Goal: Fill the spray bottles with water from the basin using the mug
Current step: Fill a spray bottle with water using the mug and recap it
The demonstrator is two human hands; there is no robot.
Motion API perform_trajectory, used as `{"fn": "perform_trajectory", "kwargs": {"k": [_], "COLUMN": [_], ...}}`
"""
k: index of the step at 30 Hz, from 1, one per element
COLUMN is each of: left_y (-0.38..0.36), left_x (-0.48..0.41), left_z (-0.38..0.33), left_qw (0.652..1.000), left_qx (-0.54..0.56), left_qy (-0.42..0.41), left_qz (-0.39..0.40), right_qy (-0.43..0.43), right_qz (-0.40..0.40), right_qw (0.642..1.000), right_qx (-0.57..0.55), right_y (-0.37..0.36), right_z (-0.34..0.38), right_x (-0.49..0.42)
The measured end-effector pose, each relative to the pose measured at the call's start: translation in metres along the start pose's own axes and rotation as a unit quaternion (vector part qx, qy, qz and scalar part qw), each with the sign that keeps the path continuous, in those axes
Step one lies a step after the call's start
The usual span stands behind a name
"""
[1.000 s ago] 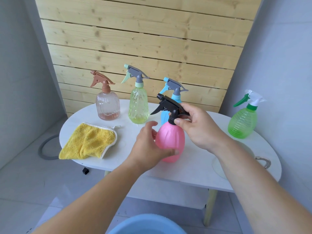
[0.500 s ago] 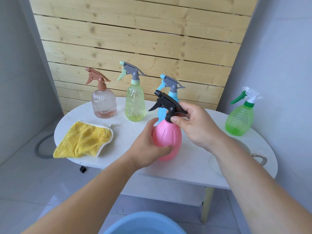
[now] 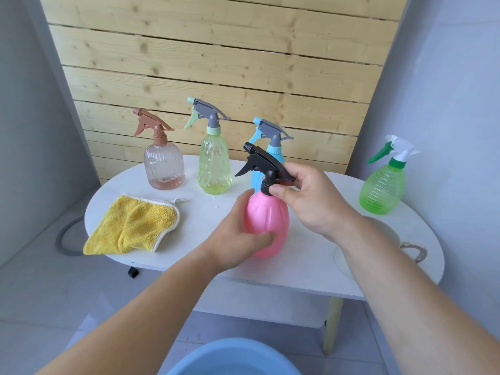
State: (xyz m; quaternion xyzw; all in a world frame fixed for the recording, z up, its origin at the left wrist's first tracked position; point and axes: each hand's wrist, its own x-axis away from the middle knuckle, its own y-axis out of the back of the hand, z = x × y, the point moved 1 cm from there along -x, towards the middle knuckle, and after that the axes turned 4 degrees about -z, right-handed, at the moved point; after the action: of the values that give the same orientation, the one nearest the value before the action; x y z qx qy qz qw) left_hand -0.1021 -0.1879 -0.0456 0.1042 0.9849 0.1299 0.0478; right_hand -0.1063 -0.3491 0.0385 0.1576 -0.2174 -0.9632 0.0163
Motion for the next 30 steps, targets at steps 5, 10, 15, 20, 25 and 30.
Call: {"fn": "perform_trajectory", "kwargs": {"k": [5, 10, 15, 20, 25, 30], "left_y": [0.005, 0.004, 0.005, 0.001, -0.002, 0.003], "left_x": [0.001, 0.002, 0.001, 0.003, 0.009, 0.010], "left_z": [0.000, 0.002, 0.005, 0.006, -0.001, -0.004], "left_qw": [0.998, 0.999, 0.998, 0.996, 0.996, 0.995], "left_qx": [-0.045, -0.026, -0.060, -0.077, -0.079, -0.099], "left_qy": [-0.004, -0.009, -0.025, -0.029, -0.028, -0.028], "left_qz": [-0.032, 0.016, -0.009, -0.031, -0.036, -0.019], "right_qy": [-0.004, -0.003, -0.019, -0.020, -0.033, -0.095], "right_qz": [0.000, 0.006, -0.001, -0.040, -0.036, -0.050], "right_qw": [1.000, 0.999, 0.997, 0.997, 0.998, 0.991], "right_qx": [-0.005, -0.035, -0.078, -0.061, -0.039, 0.078], "right_y": [0.000, -0.001, -0.006, -0.010, -0.008, 0.000], "right_z": [-0.001, -0.002, -0.003, -0.002, -0.003, -0.006], "right_x": [0.000, 0.001, 0.001, 0.002, 0.005, 0.009]}}
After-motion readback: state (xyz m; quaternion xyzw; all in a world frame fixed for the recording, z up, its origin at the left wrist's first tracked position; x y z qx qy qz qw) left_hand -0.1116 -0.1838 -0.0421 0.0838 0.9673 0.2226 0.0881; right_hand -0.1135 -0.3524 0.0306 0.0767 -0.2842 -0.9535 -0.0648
